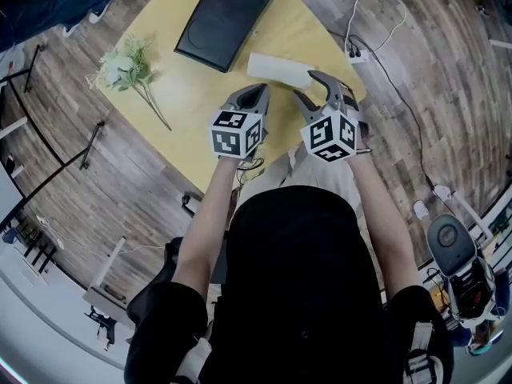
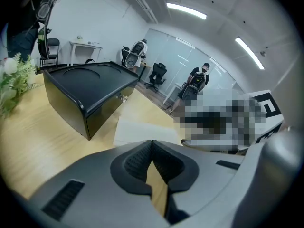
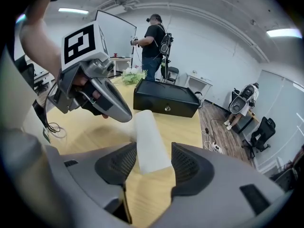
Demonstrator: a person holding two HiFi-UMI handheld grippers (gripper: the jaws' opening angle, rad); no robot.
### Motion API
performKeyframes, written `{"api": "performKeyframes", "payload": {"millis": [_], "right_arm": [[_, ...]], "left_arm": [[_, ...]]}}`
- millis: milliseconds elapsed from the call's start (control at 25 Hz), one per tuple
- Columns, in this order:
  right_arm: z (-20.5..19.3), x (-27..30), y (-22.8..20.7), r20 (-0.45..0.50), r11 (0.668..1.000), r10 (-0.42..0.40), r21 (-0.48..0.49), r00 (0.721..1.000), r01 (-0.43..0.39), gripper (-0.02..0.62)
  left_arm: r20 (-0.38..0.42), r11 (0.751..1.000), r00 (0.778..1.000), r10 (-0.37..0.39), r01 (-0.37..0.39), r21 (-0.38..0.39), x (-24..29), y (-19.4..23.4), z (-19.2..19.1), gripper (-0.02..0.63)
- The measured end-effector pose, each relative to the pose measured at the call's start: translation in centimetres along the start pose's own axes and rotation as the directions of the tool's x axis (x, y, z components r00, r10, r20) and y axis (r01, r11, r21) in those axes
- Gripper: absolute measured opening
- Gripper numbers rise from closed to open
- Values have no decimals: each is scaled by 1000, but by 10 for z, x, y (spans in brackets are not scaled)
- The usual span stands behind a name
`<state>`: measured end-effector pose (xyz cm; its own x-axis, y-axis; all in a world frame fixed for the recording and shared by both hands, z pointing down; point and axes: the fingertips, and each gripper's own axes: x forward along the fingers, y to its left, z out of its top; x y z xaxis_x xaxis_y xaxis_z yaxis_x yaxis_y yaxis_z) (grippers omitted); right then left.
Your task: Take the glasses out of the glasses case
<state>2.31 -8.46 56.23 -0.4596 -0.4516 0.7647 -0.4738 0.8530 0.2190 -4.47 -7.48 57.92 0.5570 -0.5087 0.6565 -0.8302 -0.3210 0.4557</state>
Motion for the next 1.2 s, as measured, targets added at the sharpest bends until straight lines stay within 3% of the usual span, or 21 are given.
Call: {"api": "performKeyframes", "payload": {"millis": [360, 840, 1200], "right_arm": [[-16, 22, 0, -65, 992, -38, -120, 997, 30, 296], [-22, 44, 4, -99, 992, -14, -130, 995, 1, 299], [-27, 44, 2, -103, 984, -53, -177, 993, 34, 285]], "left_arm": [[-27, 999, 999, 19, -20, -43, 16, 21, -6, 23], [-64, 999, 998, 28, -31, -39, 30, 35, -10, 23], [-75, 999, 997, 28, -29, -16, 30, 31, -10, 23]]}}
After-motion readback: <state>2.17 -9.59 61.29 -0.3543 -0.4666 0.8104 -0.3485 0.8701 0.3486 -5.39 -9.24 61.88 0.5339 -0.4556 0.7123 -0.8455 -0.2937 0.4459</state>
